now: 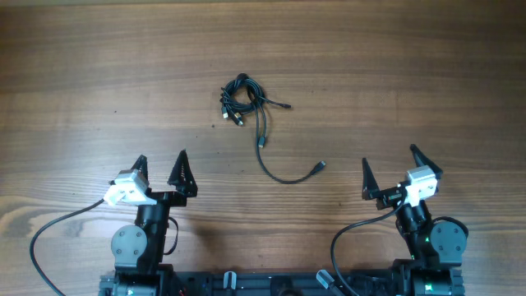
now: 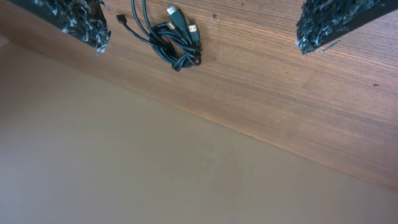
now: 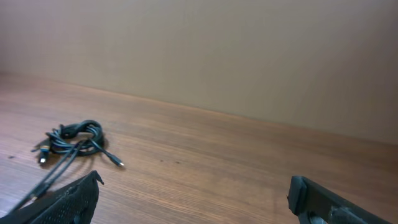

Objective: Untangle cables
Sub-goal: 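Move both grippers forward toward the black cable bundle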

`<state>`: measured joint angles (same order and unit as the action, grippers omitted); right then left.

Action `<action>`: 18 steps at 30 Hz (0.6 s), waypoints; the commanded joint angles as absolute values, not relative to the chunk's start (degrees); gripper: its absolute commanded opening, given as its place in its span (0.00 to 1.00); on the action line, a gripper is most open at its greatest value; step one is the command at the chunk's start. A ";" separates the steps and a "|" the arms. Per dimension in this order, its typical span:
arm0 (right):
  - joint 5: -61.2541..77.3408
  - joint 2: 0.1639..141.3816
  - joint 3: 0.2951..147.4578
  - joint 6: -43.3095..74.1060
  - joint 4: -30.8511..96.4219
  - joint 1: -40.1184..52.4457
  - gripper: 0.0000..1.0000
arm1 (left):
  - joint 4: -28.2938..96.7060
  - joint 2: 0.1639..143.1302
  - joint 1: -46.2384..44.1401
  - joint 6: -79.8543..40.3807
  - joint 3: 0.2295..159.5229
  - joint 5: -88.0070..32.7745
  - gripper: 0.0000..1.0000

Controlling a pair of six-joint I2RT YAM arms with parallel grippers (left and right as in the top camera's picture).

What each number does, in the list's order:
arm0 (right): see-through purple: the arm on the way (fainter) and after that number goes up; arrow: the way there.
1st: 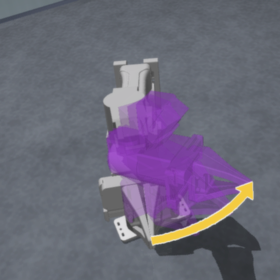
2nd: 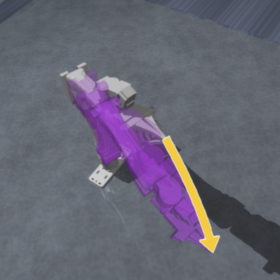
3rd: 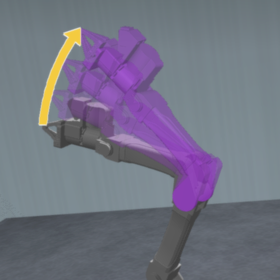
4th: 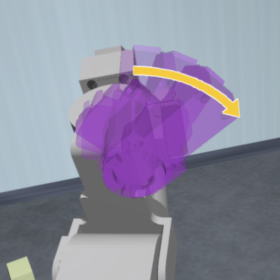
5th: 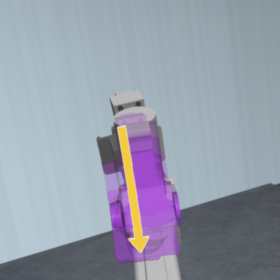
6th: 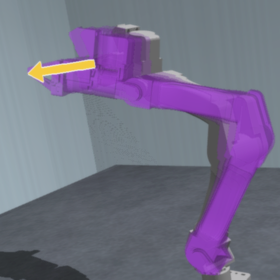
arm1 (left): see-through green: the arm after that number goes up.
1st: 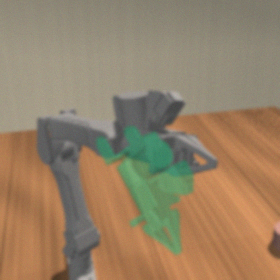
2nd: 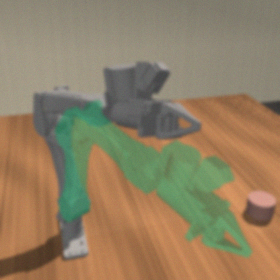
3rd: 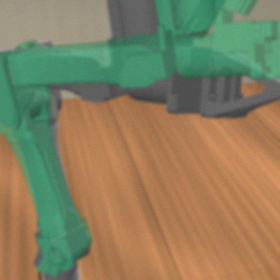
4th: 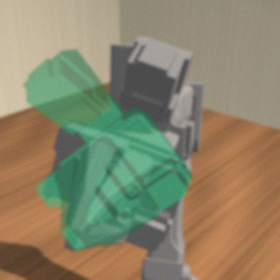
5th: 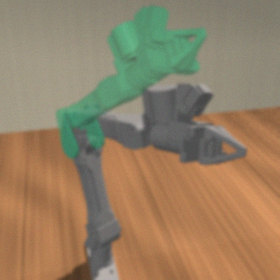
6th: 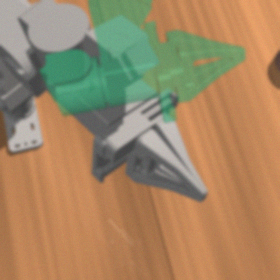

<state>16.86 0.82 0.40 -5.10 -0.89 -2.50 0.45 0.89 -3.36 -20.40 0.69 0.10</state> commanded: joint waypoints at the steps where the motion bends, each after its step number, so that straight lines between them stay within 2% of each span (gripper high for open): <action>1: 20.27 0.82 3.18 -2.98 -0.80 -2.20 1.00 | 0.25 0.91 -3.05 -19.66 1.32 -0.58 1.00; 13: 28.95 18.24 17.91 -2.94 -0.25 -2.22 1.00 | 14.46 1.26 -3.03 -16.86 13.69 -0.49 1.00; 18: 34.48 29.21 27.29 -2.96 3.68 -2.22 1.00 | 19.46 7.44 -3.05 -16.86 21.45 -0.54 1.00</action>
